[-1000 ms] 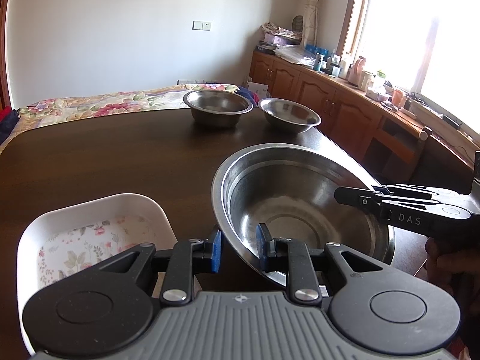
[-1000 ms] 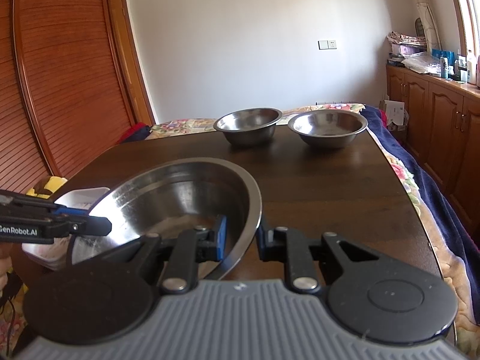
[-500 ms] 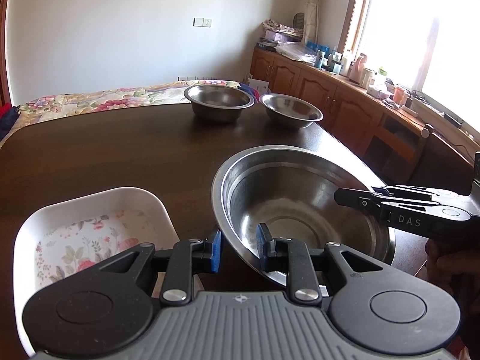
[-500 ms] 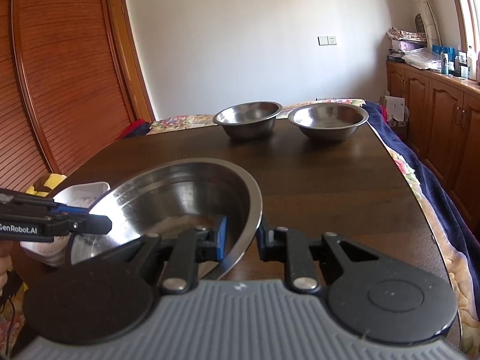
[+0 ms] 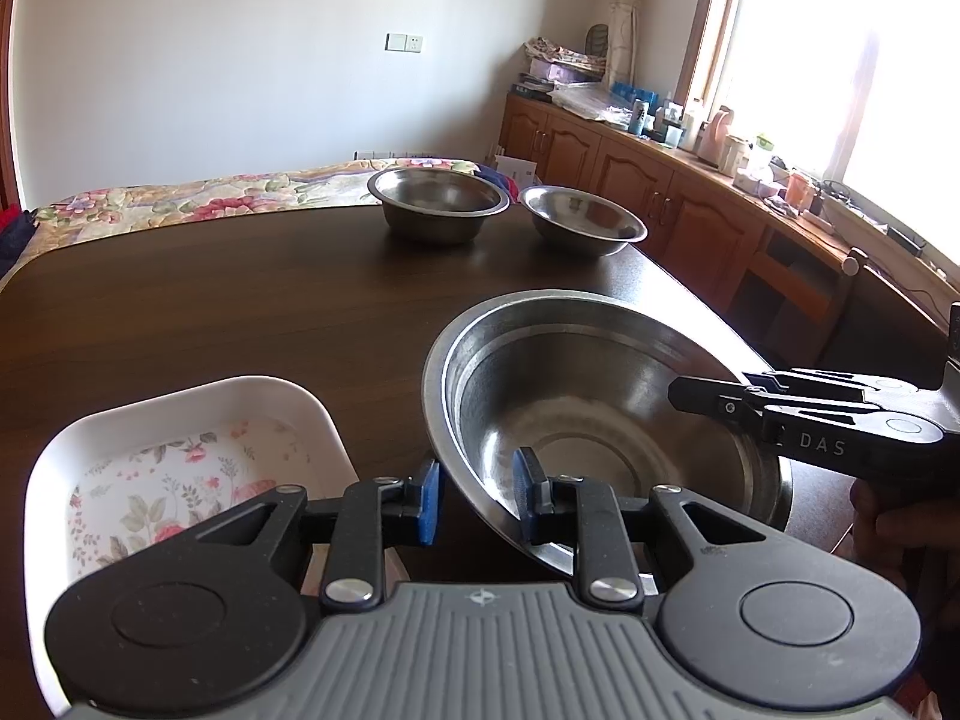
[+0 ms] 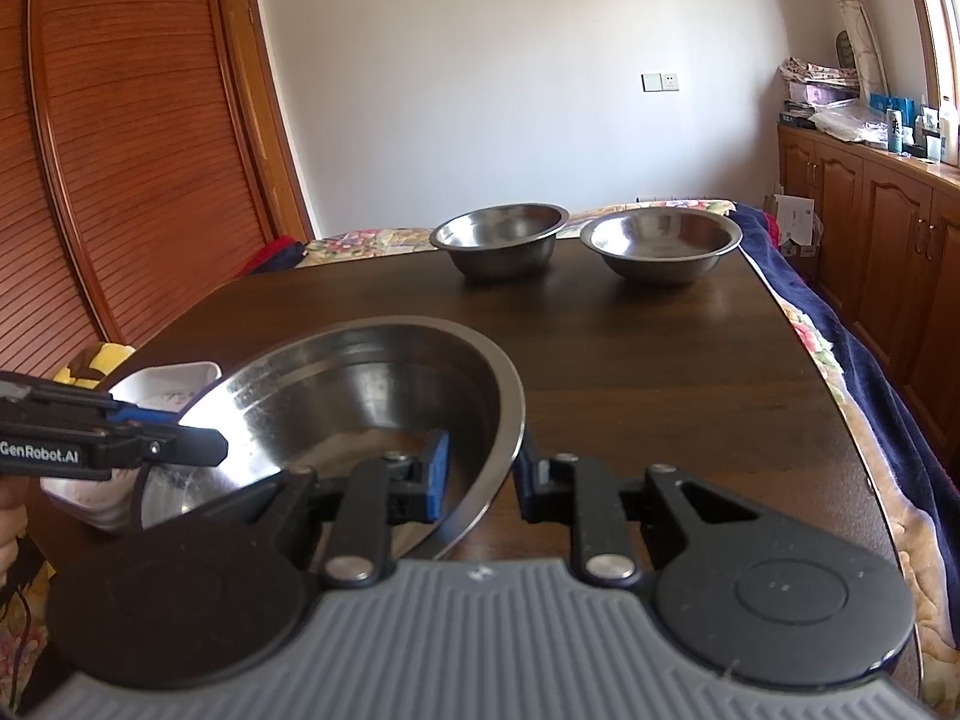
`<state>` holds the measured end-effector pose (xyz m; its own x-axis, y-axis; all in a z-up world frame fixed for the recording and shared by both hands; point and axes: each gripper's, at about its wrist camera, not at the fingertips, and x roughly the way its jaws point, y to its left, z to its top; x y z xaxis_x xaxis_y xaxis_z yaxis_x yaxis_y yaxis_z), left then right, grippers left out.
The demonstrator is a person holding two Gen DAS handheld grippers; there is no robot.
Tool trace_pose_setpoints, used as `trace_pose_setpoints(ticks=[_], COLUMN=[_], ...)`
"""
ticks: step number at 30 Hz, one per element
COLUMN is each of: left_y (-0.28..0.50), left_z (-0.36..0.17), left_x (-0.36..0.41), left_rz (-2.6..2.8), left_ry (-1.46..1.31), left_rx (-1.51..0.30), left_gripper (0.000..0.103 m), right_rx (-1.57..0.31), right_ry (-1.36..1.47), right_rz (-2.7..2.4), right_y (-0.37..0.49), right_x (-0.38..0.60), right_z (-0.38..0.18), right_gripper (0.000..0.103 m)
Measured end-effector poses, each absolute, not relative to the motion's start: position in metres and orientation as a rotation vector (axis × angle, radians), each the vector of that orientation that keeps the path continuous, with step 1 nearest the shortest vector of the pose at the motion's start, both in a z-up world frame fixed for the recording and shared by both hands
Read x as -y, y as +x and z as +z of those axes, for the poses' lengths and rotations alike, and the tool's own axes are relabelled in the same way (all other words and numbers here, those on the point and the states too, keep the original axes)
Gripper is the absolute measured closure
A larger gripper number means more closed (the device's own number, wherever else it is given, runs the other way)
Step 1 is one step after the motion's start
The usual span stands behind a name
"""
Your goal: Organize plates and bowls
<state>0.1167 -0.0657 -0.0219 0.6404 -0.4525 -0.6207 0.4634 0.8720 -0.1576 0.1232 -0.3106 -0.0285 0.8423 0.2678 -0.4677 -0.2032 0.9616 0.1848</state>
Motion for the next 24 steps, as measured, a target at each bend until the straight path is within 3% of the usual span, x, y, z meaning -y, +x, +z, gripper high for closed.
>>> trace_pose_setpoints(ticks=[2,4,11,24], left_y=[0.117,0.118,0.131,0.196], left_z=[-0.022,-0.020,0.000,0.030], left_x=[0.064,0.060,0.048,0.063], left_rz=[-0.521,-0.515,-0.482,-0.446], left_ry=[0.014,0.009,-0.004,0.035], left_rx=[-0.701,-0.693,-0.644,-0.608], left_gripper=[0.072,0.069,0.060,0.060], right_rx=[-0.504,-0.492,-0.443,-0.402], right_ry=[0.122,0.114,0.073,-0.018], right_rz=[0.242,0.241,0.234,0.253], right_y=[0.123,0.122,0.132,0.210], right_x=[0.312,0.314,0.329,0.353], right_z=[-0.026,-0.021,0.001,0.027], right_gripper=[0.062,0.058,0.058,0.058])
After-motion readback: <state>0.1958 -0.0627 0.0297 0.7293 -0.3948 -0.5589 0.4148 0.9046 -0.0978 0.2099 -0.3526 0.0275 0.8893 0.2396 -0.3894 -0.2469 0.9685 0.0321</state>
